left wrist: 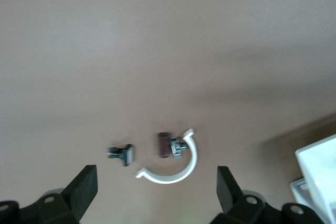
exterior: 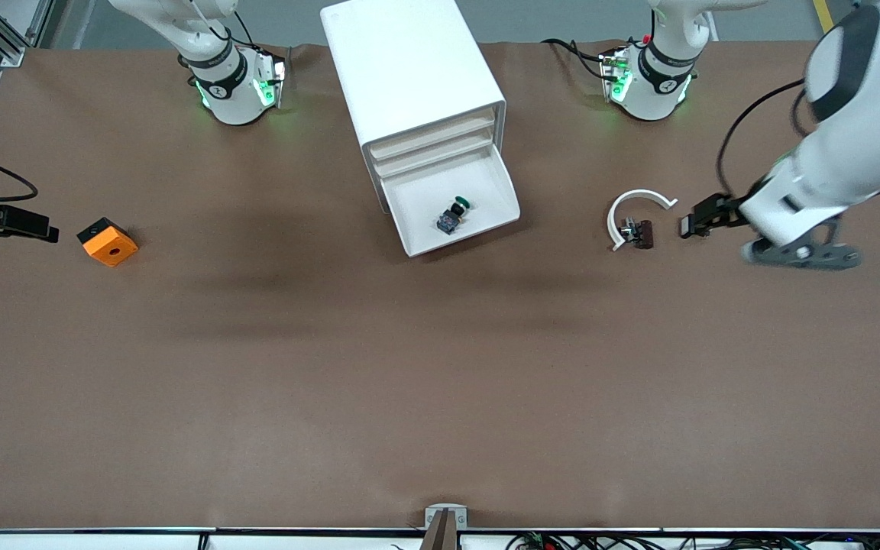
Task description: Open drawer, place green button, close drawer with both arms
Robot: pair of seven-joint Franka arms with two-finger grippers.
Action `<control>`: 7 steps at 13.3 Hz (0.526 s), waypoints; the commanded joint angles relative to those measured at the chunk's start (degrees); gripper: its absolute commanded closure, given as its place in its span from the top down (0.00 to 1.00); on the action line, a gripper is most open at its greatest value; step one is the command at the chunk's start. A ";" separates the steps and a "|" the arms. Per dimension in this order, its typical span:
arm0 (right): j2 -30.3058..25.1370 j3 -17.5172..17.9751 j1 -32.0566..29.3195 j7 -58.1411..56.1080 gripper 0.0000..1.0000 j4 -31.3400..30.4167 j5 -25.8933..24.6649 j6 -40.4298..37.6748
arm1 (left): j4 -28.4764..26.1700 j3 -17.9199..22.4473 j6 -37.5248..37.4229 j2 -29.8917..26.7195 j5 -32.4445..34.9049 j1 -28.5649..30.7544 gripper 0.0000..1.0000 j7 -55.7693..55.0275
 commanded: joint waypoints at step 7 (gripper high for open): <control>-6.12 1.35 -1.25 -0.43 1.00 2.41 0.41 -5.34 | 1.45 -5.94 11.63 18.63 0.27 -10.22 1.00 -20.68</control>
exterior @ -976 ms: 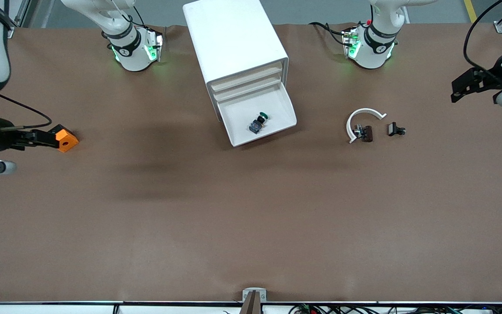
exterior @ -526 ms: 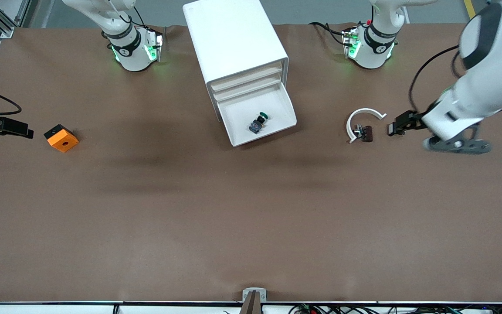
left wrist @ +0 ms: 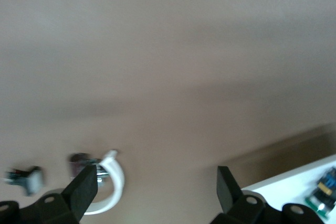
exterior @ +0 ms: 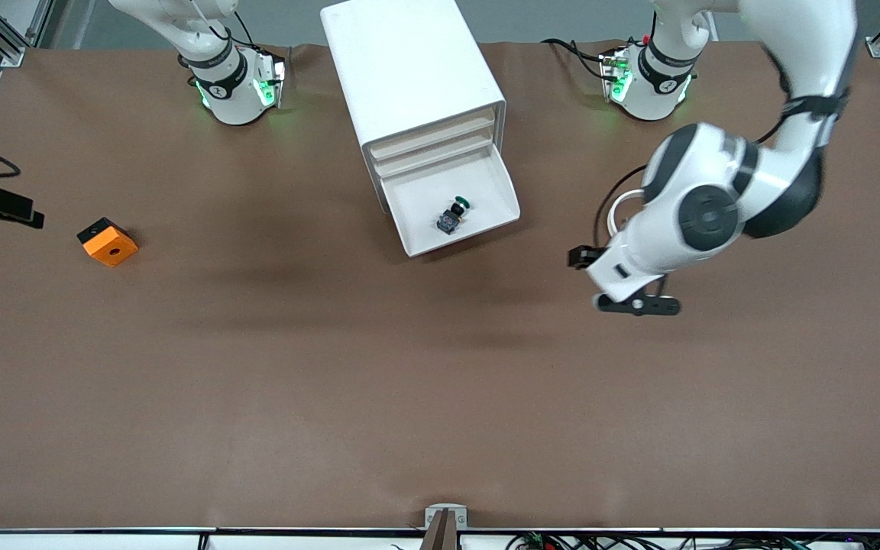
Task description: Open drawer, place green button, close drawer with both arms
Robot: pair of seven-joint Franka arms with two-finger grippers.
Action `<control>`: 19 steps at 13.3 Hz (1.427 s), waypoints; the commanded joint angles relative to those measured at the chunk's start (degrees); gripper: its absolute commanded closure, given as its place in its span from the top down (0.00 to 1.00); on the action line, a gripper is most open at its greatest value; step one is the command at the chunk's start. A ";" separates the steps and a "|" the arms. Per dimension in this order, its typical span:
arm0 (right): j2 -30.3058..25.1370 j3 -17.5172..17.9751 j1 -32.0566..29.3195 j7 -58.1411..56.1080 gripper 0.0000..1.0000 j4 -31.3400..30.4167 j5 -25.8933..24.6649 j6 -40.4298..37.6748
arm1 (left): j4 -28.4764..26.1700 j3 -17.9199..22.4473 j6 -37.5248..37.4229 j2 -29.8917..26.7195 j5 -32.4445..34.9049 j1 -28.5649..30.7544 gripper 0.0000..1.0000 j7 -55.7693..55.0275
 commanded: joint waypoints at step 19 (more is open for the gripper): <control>-22.47 0.91 0.98 -3.07 1.00 -25.33 0.26 8.68 | 1.54 -0.26 7.02 16.86 -6.50 -23.82 1.00 -36.58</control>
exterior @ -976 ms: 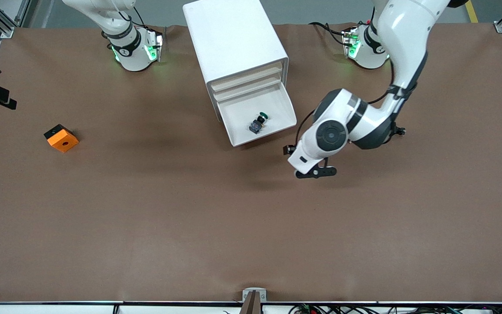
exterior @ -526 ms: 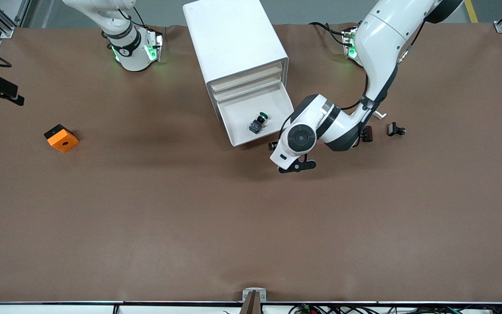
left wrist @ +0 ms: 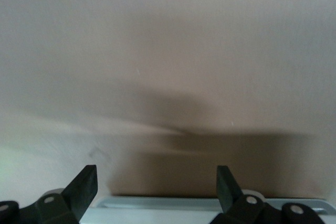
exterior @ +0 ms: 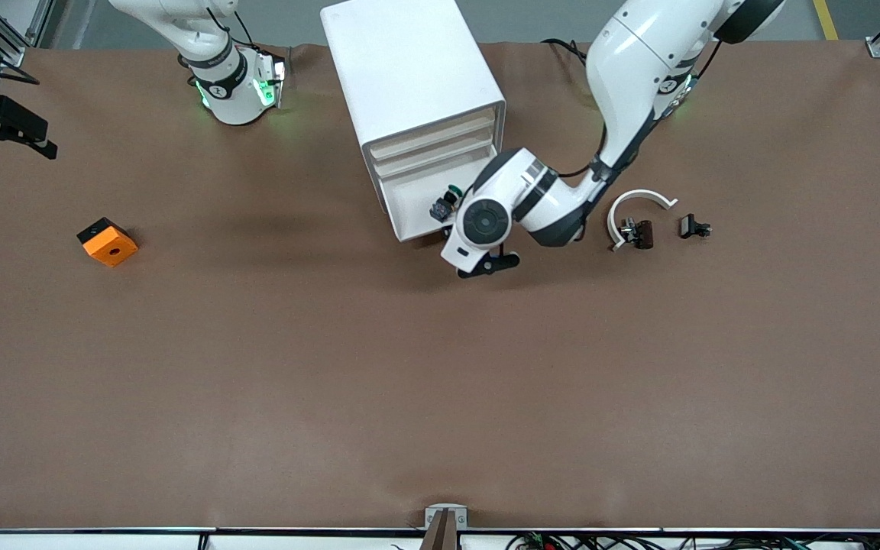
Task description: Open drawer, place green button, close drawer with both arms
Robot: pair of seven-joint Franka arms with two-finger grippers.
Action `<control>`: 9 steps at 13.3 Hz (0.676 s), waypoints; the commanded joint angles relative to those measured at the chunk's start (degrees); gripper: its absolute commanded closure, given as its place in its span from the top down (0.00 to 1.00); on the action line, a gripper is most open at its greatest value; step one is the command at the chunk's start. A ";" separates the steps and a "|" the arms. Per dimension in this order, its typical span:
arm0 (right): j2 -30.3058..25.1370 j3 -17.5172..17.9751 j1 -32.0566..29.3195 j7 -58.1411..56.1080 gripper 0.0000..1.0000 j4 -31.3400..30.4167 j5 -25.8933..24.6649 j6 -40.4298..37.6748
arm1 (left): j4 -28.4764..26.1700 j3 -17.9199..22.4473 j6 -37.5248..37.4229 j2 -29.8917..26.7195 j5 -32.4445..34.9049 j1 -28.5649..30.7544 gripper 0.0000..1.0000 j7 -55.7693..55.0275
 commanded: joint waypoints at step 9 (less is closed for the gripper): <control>-1.86 -0.18 0.14 -0.44 1.00 -1.77 0.30 1.15 | 0.90 0.01 -7.01 0.14 -6.94 -8.75 1.00 -9.15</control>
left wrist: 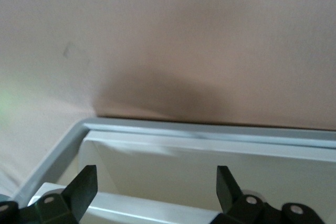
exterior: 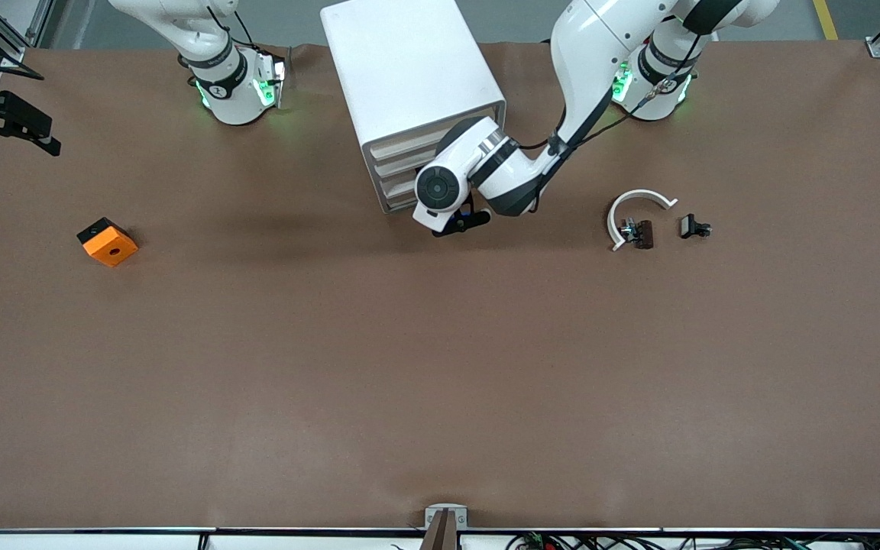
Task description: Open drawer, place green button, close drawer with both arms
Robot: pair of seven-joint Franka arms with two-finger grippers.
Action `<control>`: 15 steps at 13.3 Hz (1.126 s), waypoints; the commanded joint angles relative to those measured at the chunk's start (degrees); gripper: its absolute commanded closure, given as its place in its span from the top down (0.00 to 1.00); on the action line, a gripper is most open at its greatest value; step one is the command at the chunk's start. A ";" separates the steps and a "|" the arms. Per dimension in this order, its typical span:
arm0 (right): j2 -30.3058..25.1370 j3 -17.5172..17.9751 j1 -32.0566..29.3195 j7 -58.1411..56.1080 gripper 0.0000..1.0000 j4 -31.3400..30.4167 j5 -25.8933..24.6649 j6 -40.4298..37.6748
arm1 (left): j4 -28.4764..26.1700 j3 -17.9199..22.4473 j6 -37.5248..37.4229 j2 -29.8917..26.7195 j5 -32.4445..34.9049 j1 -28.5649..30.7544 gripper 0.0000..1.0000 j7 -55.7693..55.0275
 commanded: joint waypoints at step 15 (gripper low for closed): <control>-1.38 -0.31 -0.79 3.96 1.00 -1.13 1.18 1.56 | 9.62 8.57 -6.74 -13.35 24.57 13.09 1.00 7.27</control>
